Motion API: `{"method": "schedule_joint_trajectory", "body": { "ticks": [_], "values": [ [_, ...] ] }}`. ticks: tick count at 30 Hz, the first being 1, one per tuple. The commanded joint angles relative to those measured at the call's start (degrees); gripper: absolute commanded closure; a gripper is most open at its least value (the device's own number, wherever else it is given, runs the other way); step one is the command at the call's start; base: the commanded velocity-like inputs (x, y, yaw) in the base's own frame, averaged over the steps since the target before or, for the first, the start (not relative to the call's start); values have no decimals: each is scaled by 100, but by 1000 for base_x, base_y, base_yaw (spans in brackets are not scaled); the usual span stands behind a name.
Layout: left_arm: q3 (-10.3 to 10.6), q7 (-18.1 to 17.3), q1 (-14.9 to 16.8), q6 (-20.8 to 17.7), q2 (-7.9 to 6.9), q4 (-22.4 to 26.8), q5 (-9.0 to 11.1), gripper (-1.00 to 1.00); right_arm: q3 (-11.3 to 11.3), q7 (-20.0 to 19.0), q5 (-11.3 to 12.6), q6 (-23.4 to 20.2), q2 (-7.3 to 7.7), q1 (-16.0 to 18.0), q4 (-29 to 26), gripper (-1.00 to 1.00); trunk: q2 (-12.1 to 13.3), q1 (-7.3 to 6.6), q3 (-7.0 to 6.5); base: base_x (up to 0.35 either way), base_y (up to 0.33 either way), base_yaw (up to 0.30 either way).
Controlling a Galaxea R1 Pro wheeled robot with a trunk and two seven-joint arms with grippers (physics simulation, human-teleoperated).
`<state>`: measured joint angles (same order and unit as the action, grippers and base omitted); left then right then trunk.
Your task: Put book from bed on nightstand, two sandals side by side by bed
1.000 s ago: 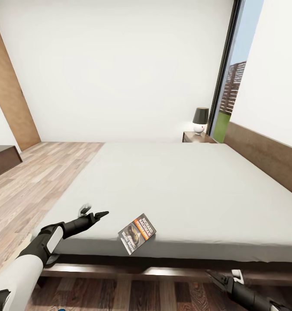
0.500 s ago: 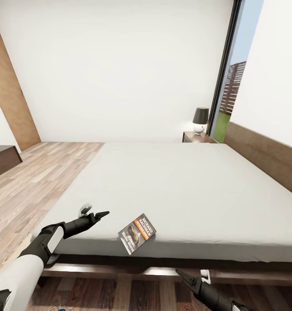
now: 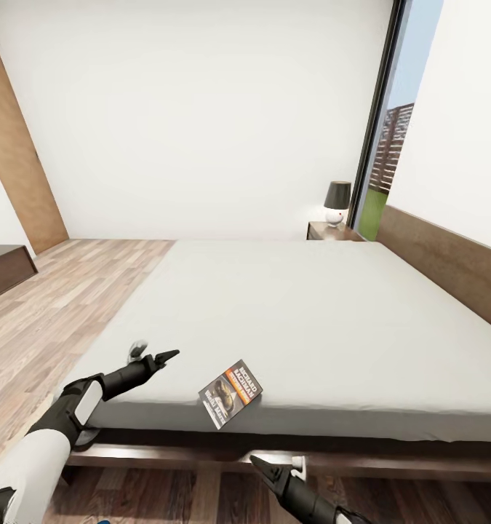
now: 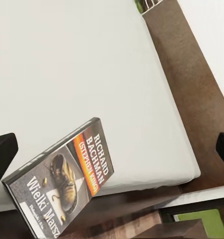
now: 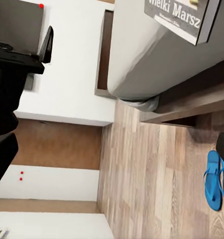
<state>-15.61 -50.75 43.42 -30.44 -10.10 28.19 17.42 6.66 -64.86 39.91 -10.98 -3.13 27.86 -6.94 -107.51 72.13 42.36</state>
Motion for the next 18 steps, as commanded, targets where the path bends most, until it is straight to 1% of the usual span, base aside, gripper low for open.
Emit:
{"method": "schedule_joint_trajectory", "body": {
  "ticks": [1, 3, 7, 12, 15, 18],
  "values": [
    [-71, -55, 3, -45, 0, 1, 77, -100, 37, -7, 61, -45, -21, 3, 0, -100, -2, -1, 5, 0, 0, 0],
    [-161, -143, 5, -48, 0, -1, 193, -100, 42, 2, 61, -39, -61, 7, -25, -100, -2, -1, 5, 0, 0, 0],
    [-197, -182, 3, -49, -1, -12, 260, -100, 45, 34, 61, -37, -100, 7, -75, -100, -2, -1, 5, 0, 0, 0],
    [-197, -189, 0, -57, 14, -27, 277, -100, 46, 666, 61, -36, -153, 9, -434, -100, -2, -1, 5, 0, 0, 0],
    [-197, -189, 0, -59, 20, -32, 280, -100, 46, 801, 62, -36, -182, 9, -689, -100, -2, -1, 5, 0, 0, 0],
    [-197, -190, 1, -59, 24, -33, 281, -100, 46, 832, 64, -36, -234, 9, -767, -100, -2, -1, 5, 0, 0, 0]
  ]
}}
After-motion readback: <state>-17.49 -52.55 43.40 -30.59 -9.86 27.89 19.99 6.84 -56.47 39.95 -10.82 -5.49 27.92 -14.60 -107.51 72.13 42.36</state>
